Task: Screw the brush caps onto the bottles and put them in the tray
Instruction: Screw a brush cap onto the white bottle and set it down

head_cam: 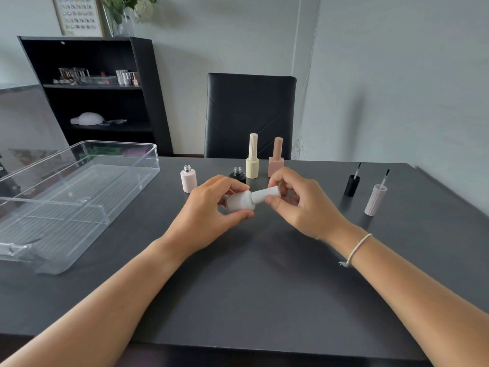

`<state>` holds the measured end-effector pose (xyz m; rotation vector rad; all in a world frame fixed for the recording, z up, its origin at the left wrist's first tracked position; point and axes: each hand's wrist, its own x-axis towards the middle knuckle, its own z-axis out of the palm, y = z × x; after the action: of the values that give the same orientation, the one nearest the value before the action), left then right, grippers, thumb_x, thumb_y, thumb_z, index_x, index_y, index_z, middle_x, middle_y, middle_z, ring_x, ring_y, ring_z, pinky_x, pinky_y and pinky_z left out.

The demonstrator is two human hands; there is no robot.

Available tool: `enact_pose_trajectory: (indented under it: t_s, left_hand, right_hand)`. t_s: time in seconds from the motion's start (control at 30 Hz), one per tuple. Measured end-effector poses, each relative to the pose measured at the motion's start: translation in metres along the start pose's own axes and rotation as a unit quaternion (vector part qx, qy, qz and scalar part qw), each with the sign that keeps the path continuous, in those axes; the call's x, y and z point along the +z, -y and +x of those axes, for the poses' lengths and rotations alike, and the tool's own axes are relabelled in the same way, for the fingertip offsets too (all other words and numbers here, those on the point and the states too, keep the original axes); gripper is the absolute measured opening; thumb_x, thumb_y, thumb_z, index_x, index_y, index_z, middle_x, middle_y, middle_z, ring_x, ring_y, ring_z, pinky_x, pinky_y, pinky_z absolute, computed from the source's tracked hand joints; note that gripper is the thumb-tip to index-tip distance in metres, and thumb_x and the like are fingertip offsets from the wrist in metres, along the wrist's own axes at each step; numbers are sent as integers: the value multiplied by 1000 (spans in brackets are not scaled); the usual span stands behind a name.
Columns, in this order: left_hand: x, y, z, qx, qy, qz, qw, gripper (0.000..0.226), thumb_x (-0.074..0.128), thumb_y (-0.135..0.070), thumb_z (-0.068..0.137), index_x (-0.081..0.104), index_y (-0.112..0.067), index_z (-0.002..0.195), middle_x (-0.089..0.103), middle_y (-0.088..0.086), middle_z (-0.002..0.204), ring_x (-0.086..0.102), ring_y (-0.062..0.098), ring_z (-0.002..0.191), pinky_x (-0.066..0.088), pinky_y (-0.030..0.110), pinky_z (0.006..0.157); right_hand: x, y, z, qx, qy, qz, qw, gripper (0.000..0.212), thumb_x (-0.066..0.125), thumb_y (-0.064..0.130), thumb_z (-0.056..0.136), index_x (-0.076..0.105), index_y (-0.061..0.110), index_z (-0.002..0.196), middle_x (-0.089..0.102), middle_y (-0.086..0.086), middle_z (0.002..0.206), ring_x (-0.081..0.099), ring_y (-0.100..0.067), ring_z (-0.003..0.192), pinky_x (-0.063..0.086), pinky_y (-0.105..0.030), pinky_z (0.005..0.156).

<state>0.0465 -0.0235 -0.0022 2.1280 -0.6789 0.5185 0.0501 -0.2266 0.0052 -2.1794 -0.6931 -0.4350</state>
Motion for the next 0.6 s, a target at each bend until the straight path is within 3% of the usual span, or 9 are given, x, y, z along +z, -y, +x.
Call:
enact_pose_trajectory:
  t_s: [0.13,0.37,0.43,0.6]
  left_hand:
    - [1,0,-1,-1,1,-2,1000,34,78,-24,69,63,-25,100,61,-13,96,56,6,88,48,20,77]
    - [0,0,-1,2,6,2,1000,35,78,-25,69,62,-26,100,60,-16,96,55,4,89,49,20,78]
    - [1,0,-1,1,5,-1,1000,35,78,-24,70,62,-25,100,60,-14,96,56,5,89,49,21,78]
    - [1,0,0,4,0,-4,1000,35,79,-24,69,63,-25,100,61,-14,96,56,5,88,49,19,77]
  right_hand:
    - [2,0,0,5,-9,-5,1000,17,57,25,88,51,14,76,46,7,59,40,-6,49,31,-15,51]
    - [4,1,1,31,-24,-20,999,54,43,60,80,49,12,58,37,9,44,36,-8,45,29,-19,48]
    - [3,1,1,32,-26,-13,999,48,48,59,80,49,14,64,39,10,48,38,-7,47,30,-16,49]
    - [1,1,0,-2,-4,-7,1000,13,61,25,85,49,20,83,47,10,65,46,-1,52,34,-12,51]
